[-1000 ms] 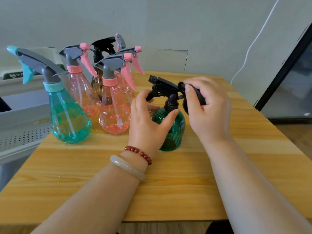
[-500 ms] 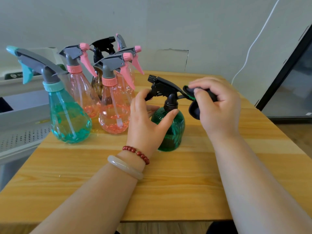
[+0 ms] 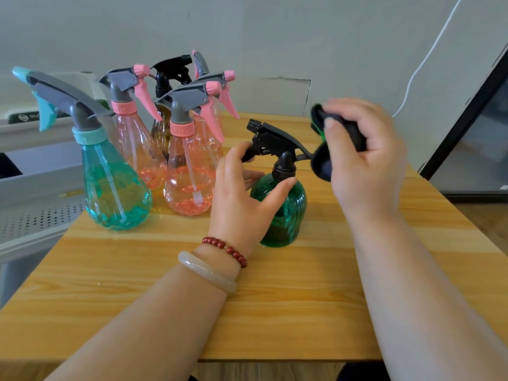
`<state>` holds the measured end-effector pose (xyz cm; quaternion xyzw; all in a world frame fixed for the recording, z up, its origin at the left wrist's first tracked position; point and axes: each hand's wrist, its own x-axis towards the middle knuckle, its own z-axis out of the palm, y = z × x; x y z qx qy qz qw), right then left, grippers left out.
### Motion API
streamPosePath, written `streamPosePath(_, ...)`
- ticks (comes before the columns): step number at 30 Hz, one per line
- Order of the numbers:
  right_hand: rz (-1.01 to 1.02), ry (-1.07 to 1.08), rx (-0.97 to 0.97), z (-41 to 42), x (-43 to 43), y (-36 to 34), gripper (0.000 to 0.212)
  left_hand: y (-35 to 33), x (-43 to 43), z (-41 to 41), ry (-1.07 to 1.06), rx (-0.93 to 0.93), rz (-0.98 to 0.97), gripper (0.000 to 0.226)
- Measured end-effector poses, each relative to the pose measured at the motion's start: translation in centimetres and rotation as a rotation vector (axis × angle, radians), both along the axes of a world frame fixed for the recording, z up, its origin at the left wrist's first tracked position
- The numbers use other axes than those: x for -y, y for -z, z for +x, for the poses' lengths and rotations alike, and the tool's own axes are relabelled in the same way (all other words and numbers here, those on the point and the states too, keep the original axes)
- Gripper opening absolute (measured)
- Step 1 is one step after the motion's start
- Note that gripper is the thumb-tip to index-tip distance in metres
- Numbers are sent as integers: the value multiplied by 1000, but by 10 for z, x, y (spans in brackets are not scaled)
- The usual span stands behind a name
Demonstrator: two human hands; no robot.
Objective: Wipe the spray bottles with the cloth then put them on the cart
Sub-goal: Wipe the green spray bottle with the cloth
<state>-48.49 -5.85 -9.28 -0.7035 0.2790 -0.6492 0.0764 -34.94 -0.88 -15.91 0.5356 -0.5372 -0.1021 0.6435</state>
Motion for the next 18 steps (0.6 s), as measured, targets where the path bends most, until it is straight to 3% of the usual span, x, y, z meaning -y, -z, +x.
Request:
streamPosePath(2,-86,-36,-151,8,-6,-9,19,-1,-1,0,20,-18,-23,64)
streamPosePath(5,-61,-96,-361,20,-10,-8,27,-2,-2,2,33,-27,-32,54)
streamPosePath(7,0,-118,-346,20,-10,-5,30,-2,-2,3,36,-26,-29,53)
streamPosePath(10,102,-151,-176,10,-7,-2,31,-1,-1,4,35,-51,-17,53)
streamPosePath(14,225,-68,-94,-4,-4,5,31,-1,0,5,32,-51,-13,51)
streamPosePath(18,39,-72,-195,1,-7,-3,29,-2,1,6,27,-55,-35,39)
